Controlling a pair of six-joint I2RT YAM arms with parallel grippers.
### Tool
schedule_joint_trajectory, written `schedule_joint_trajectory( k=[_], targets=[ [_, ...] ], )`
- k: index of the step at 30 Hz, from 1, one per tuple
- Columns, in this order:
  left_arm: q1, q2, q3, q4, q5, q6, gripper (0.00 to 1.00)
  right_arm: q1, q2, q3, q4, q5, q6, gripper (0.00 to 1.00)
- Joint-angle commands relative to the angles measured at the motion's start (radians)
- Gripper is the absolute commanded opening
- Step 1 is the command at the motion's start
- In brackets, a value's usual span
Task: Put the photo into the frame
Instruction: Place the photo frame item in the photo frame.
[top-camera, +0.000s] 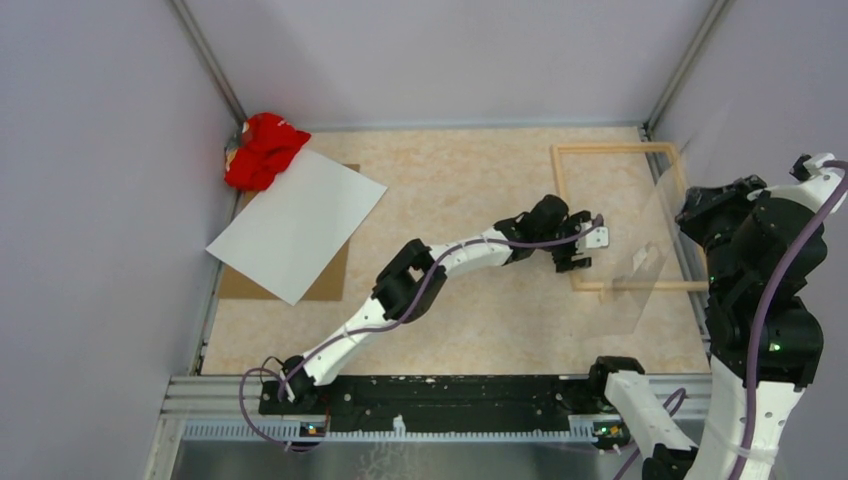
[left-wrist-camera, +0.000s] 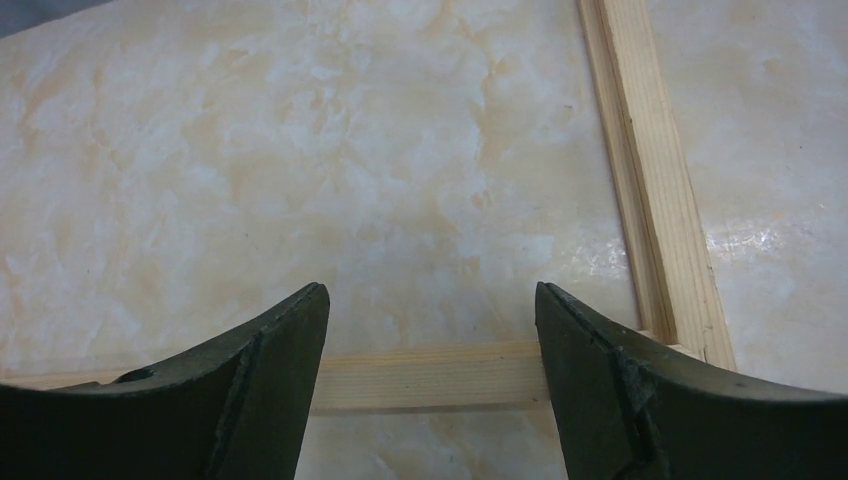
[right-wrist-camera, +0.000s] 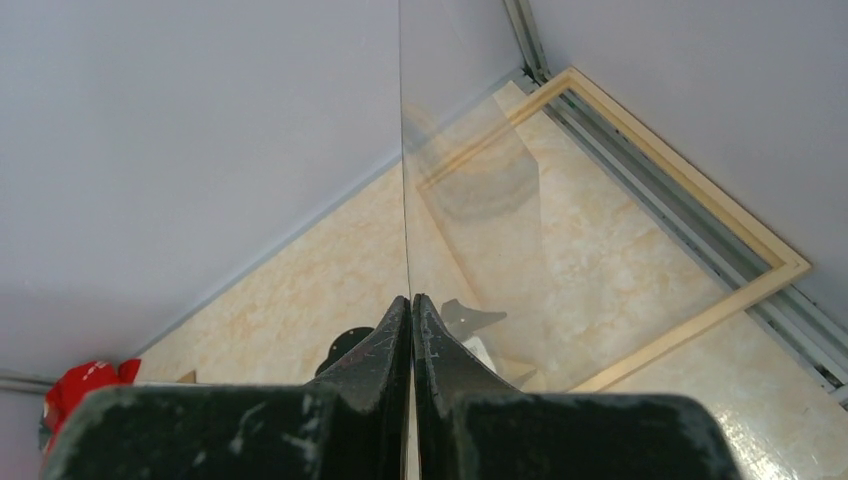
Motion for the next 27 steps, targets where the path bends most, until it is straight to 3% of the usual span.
schedule_joint_trajectory(
  k=[1, 6, 12, 20, 27],
  targets=[
    [0.038, -0.053, -0.091, -0.206, -0.068, -0.003, 0.8, -0.004, 0.003, -0.004, 0.08, -0.029, 0.007, 0.0],
    [0.138, -0.184, -0.3, -0.253, -0.088, -0.134, 0.77, -0.004, 0.019, -0.038, 0.13, -0.066, 0.017, 0.0],
    [0.261, -0.334, -0.539, -0.325, -0.119, -0.188, 0.75, -0.004, 0.056, -0.081, 0.203, -0.125, 0.017, 0.0],
    [0.378, -0.585, -0.946, -0.258, -0.112, -0.212, 0.76, -0.004, 0.155, -0.154, 0.329, -0.262, 0.052, 0.0],
    [0.461, -0.754, -1.079, -0.352, -0.014, -0.246, 0.81, -0.004, 0.277, -0.205, 0.443, -0.379, 0.087, 0.0]
  ],
)
